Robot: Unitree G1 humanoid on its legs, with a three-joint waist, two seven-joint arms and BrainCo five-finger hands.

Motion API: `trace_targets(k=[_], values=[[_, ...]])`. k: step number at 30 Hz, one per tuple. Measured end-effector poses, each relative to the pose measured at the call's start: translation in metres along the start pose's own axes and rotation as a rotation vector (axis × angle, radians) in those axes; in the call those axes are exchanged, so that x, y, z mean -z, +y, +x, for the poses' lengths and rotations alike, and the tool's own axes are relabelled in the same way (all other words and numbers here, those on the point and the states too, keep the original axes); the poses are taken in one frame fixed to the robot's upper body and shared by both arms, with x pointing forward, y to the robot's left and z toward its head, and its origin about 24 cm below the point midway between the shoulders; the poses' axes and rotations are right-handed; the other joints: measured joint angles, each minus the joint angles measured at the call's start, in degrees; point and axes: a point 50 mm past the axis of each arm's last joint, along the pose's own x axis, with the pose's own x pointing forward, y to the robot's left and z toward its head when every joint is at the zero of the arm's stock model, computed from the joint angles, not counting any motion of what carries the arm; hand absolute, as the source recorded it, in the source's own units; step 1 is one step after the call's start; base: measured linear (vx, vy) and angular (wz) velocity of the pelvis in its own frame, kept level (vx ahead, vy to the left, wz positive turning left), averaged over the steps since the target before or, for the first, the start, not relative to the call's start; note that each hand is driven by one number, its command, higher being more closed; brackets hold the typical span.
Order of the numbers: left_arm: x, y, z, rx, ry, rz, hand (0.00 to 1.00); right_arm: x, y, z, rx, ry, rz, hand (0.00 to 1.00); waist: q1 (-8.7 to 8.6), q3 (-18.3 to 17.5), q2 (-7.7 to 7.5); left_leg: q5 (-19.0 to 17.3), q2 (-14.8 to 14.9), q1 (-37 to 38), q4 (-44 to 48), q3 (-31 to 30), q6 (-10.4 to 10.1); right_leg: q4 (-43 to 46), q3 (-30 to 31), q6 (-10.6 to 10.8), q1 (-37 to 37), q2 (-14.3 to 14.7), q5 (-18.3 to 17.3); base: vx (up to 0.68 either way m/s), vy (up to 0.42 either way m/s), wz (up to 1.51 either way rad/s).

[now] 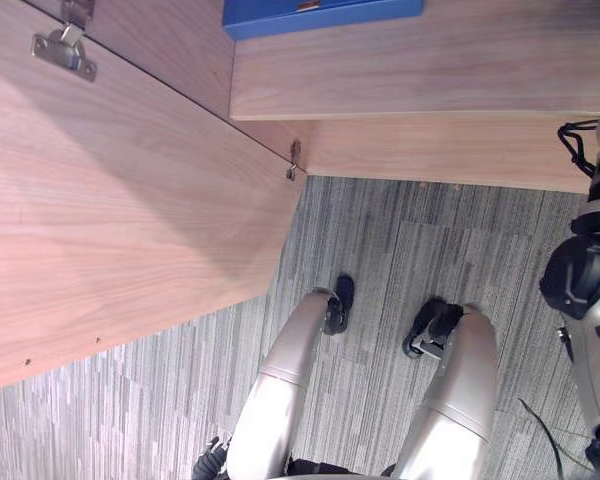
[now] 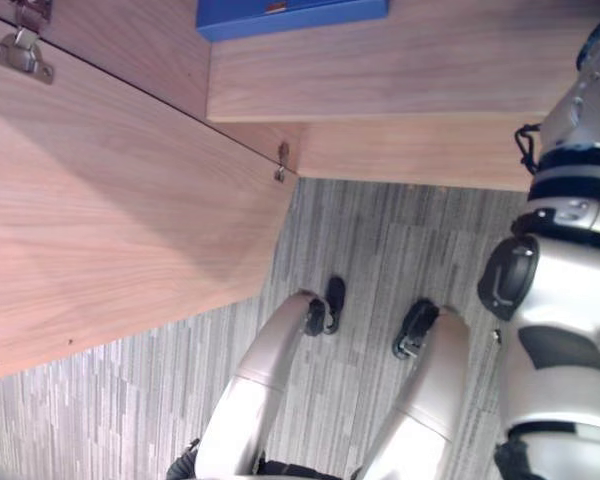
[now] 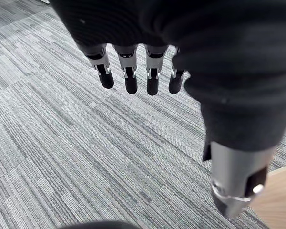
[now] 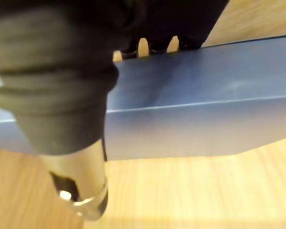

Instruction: Walk over to the cabinet, pick up the folder, carry it to the office cabinet, place the folder inside the office cabinet, then close the office cabinet door

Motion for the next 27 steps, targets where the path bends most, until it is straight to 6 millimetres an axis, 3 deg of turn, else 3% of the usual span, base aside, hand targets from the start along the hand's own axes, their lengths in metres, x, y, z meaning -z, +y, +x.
trace_targets(k=[6,9,13,18,23,27], values=[[-0.001,0.000,0.000,0.002,-0.005,-0.007,0.00,0.030,-0.007,-0.002,-0.089,0.101,-0.491,0.00,-0.09,0.0,-0.01,0.1,0.5,0.0,0.1,-0.6,-0.1,-0.4,-0.8,-0.1,0.6,0.4,0.1,0.06,-0.030,-0.01],[-0.002,0.000,0.000,0.001,-0.008,-0.014,0.00,0.037,-0.018,-0.001,-0.104,0.140,-0.680,0.00,-0.13,0.0,-0.01,0.2,0.7,0.3,-0.2,-1.3,-0.3,-1.2,-1.7,-0.3,1.4,0.7,0.2,0.06,-0.029,0.01],[-0.007,0.000,0.001,0.013,-0.026,-0.021,0.00,0.054,-0.038,-0.004,-0.197,0.256,-1.079,0.00,-0.15,0.0,-0.07,0.2,1.6,2.0,-1.3,-1.0,-0.4,-2.9,-1.8,-0.7,3.0,1.8,0.9,0.06,-0.019,-0.13],[-0.025,-0.002,0.002,0.062,-0.095,0.007,0.00,0.055,-0.059,-0.003,-0.284,0.348,-1.515,0.00,-0.37,0.1,-0.16,1.2,1.6,5.2,-4.2,-1.1,-0.6,-5.2,-2.4,-0.8,6.0,1.8,1.4,0.04,-0.033,-0.04],[-0.042,-0.007,0.001,0.124,-0.160,0.025,0.00,0.050,-0.069,-0.001,-0.330,0.384,-1.738,0.00,-0.54,0.0,-0.27,2.8,1.7,7.8,-8.2,-1.3,-0.8,-8.3,-3.4,-0.7,8.3,2.0,2.5,0.04,-0.043,0.01],[-0.045,-0.008,0.002,0.138,-0.170,0.030,0.00,0.047,-0.074,0.001,-0.359,0.402,-1.922,0.00,-0.65,-0.2,-0.51,3.5,2.3,9.3,-10.5,-1.1,-0.4,-10.9,-4.8,-1.9,10.3,1.9,3.5,0.05,-0.024,0.02]])
